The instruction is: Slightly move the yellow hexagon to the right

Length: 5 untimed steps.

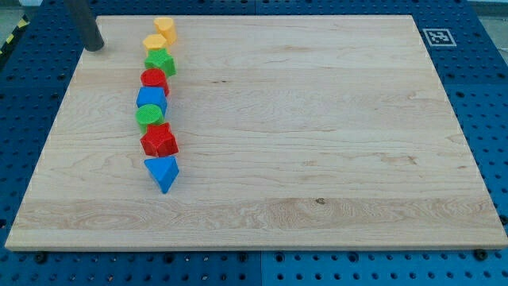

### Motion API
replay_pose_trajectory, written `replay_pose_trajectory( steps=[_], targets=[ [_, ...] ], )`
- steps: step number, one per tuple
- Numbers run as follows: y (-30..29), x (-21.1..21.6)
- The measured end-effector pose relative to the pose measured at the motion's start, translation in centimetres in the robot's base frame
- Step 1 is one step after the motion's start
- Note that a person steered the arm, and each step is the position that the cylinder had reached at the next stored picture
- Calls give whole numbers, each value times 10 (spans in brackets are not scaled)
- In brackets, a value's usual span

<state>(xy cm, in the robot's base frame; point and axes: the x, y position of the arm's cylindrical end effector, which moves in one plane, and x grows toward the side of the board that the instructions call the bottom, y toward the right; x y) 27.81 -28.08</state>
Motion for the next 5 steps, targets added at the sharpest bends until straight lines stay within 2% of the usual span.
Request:
replay_pose_trajectory(
  steps=[5],
  targets=[
    [40, 0]
  ],
)
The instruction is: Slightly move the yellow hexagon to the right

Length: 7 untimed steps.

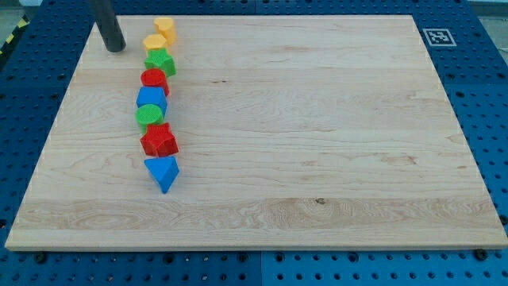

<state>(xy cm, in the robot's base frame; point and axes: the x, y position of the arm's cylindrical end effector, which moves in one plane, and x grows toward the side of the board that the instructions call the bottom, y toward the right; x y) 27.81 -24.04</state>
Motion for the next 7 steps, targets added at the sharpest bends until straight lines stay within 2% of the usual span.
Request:
replay_pose_trajectory(
  steps=[7],
  targets=[
    [29, 0]
  ],
)
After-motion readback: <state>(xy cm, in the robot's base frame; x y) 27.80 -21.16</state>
